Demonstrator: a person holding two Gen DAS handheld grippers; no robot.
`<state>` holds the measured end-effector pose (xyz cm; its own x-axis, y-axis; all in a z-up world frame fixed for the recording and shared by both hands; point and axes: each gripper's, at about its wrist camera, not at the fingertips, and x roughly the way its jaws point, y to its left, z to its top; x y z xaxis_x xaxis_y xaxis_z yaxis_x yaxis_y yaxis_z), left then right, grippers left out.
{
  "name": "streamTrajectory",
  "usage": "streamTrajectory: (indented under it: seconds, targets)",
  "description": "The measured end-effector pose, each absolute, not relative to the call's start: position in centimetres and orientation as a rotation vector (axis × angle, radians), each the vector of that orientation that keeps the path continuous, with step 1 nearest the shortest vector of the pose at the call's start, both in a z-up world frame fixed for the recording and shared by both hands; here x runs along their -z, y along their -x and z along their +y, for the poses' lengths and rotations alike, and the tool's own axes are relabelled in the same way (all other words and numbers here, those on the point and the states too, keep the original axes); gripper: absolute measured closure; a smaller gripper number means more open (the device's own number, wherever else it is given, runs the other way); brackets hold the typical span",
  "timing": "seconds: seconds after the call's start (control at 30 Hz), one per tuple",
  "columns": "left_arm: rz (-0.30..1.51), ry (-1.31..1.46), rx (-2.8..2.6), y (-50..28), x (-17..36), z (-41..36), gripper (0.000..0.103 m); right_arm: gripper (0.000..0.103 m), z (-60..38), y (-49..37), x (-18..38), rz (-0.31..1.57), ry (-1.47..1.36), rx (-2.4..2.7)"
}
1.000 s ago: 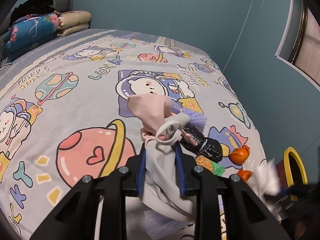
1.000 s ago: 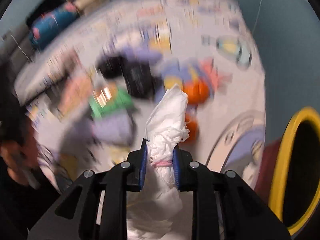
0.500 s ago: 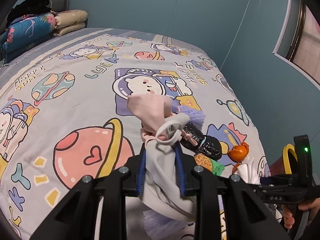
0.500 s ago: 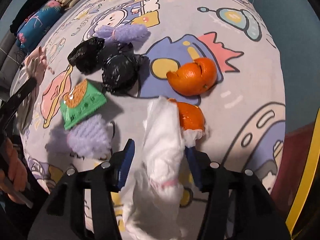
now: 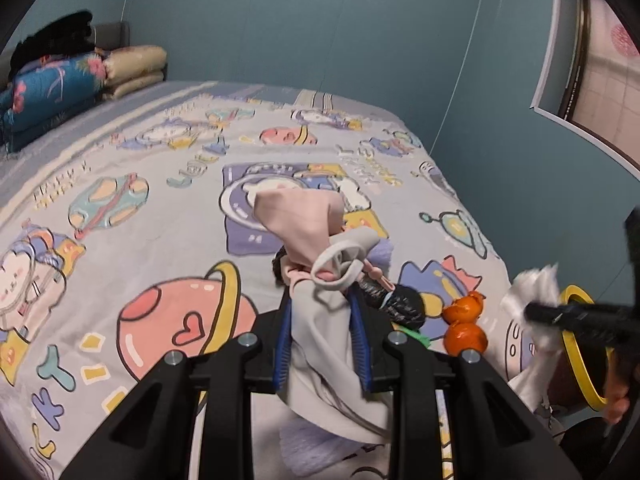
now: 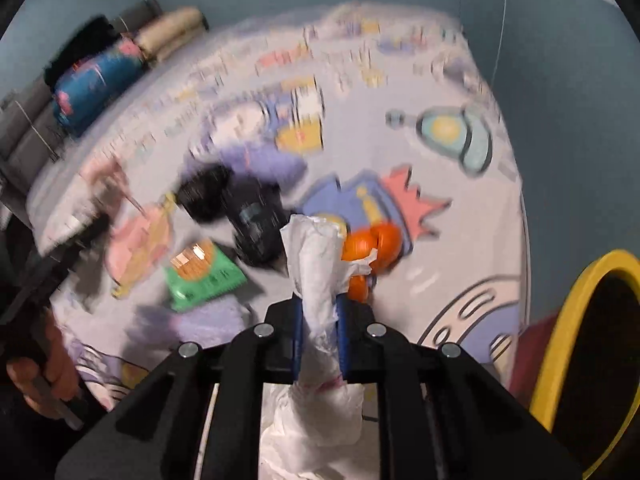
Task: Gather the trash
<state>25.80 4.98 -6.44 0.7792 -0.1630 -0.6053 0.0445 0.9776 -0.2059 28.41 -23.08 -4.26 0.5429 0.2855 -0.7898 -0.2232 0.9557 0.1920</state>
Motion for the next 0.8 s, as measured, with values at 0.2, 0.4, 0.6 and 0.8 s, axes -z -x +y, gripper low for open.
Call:
streamTrajectory:
  seconds: [0.2, 0.4, 0.6, 0.8]
  targets:
    - [0.619, 0.083, 0.176, -24.7, 3.7, -0.2, 0.078, 0.090, -28.3, -25.8, -2.1, 0.779, -0.133, -0.289]
    - [0.621, 0.062, 0.324, -24.9, 1.4, -7.5, 0.078, 0.090, -35.3, -22.9, -5.7, 0.666, -0.159, -0.177]
    - [0.598, 0.028, 0.437, -24.8, -0.2, -14.6, 0.078, 0.090, -41.3, -20.0, -6.6, 0.597, -0.158, -0.051]
    - [0.611, -0.011, 0.551, -24.6, -0.6, -22.1, 0.078, 0.090, -46.9, -18.3, -5.5, 0.589, -0.205, 0.046]
